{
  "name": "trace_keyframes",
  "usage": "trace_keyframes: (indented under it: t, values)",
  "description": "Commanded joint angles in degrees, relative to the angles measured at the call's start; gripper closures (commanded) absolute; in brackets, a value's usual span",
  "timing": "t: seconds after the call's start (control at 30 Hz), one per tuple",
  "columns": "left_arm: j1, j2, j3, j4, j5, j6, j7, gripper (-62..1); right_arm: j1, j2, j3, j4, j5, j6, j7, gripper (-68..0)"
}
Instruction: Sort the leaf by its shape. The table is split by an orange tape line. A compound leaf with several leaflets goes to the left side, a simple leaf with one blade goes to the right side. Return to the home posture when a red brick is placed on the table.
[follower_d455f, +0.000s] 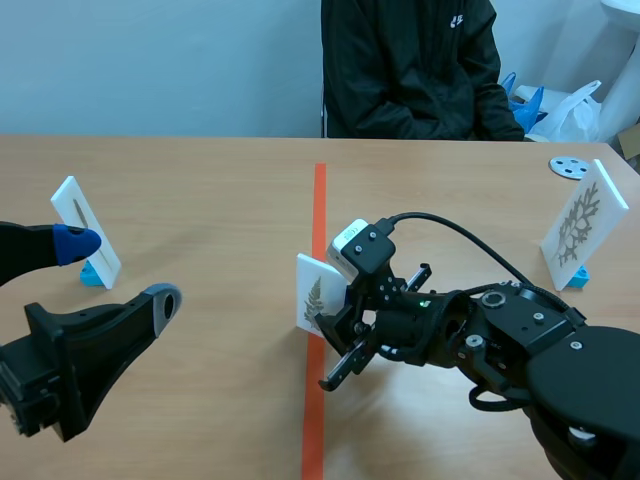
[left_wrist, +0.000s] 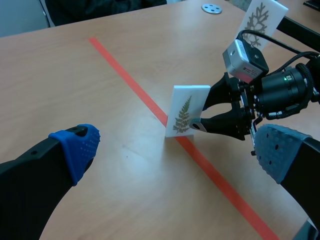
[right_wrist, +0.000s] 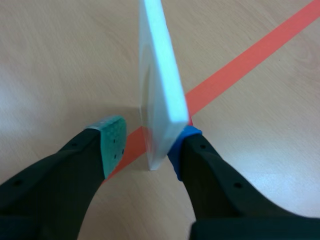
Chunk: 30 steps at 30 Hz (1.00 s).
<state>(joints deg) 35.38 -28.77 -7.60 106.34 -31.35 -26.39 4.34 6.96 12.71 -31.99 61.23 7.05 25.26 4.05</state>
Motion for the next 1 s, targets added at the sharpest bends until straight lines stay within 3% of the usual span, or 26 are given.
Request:
trace_keyframes:
  t: [0.0,0.27,0.5,0.6,0.77,0.97]
  values:
    - [-0.3,-0.3,-0.3,0.2,-0.6,0.1,-1.1,-62.3,1.0,0.0,0.3,0.6,0.6,-0.2,1.0,-15.5]
    - [-0.3,-0.3,-0.3,0.2,-0.6,0.1,-1.5,-62.3,1.0,0.0,0.3,0.6,0.6,-0.4,1.1,-2.3]
    - [-0.3,-0.3,-0.3,0.2,-0.6,0.1,-1.6,-62.3,0.5,0.3,4.1,3.8,0.7,-0.4,0.8,-1.5]
    - [-0.3,-0.3,-0.3,0.2,-0.6,0.1,-1.6,-62.3,-1.1,0.5,7.9,7.2,1.1,-0.4,-0.3,-1.5]
    - [-0.3,-0.3,-0.3,0.2,-0.5,0.1,-1.5,-62.3,-5.7,0.4,15.3,12.1,6.7,-0.4,-3.7,-1.5]
    - [-0.3,-0.3,-0.3,0.2,-0.6,0.1,-1.5,-62.3,-11.2,0.4,27.3,13.6,10.4,-0.6,-5.2,-1.5]
